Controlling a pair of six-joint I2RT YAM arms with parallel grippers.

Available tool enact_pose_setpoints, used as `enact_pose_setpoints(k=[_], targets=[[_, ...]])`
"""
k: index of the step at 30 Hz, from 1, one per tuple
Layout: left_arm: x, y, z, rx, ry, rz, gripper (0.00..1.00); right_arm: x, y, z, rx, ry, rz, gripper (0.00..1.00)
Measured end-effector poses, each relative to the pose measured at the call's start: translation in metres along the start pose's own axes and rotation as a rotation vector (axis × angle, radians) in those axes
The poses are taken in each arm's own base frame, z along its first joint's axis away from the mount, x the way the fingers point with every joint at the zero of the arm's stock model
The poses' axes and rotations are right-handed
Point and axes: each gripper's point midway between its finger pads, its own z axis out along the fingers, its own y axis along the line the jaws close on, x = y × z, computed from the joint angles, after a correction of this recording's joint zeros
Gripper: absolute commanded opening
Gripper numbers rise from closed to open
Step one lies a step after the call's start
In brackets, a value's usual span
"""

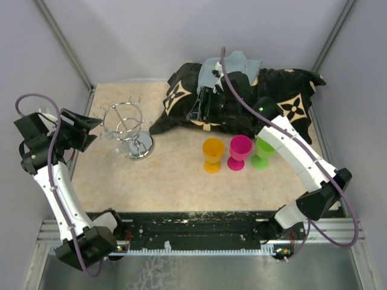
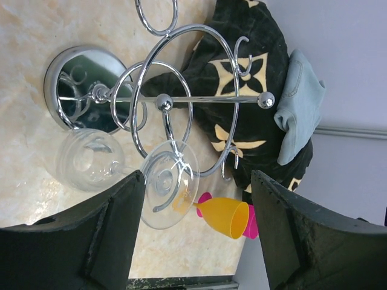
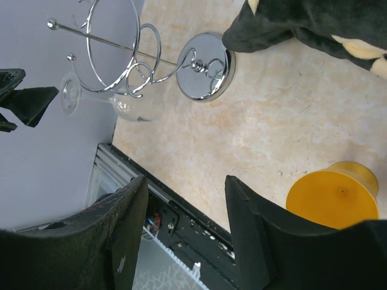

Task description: Take the wine glass off the wine glass rack

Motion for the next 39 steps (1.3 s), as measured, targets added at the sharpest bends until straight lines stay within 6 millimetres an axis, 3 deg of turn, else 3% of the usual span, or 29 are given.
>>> enact_pose_setpoints(k=[8, 14, 25, 29, 34, 39], targets=[[-0.002, 0.004, 0.015, 0.021, 0.062, -0.001, 0.73, -0.001, -0.003, 0.001, -0.016, -0.007, 0.007, 0.55], [-0.003, 0.003, 0.016, 0.032, 0.064, 0.022, 0.74, 0.003, -0.007, 0.003, -0.019, -0.002, 0.019, 0.55], [-0.026, -0.019, 0.007, 0.070, 0.018, 0.055, 0.75, 0.005, -0.008, 0.006, -0.037, -0.004, 0.029, 0.55], [-0.031, -0.010, 0.005, 0.062, 0.000, 0.016, 0.74, 0.004, -0.009, 0.007, -0.043, -0.007, 0.031, 0.55], [-0.022, 0.017, 0.012, 0.028, 0.032, -0.074, 0.73, 0.003, -0.014, 0.010, -0.045, -0.010, 0.038, 0.55], [-0.015, 0.019, 0.013, 0.044, 0.063, -0.091, 0.70, 0.007, -0.020, 0.013, -0.046, -0.003, 0.051, 0.55]])
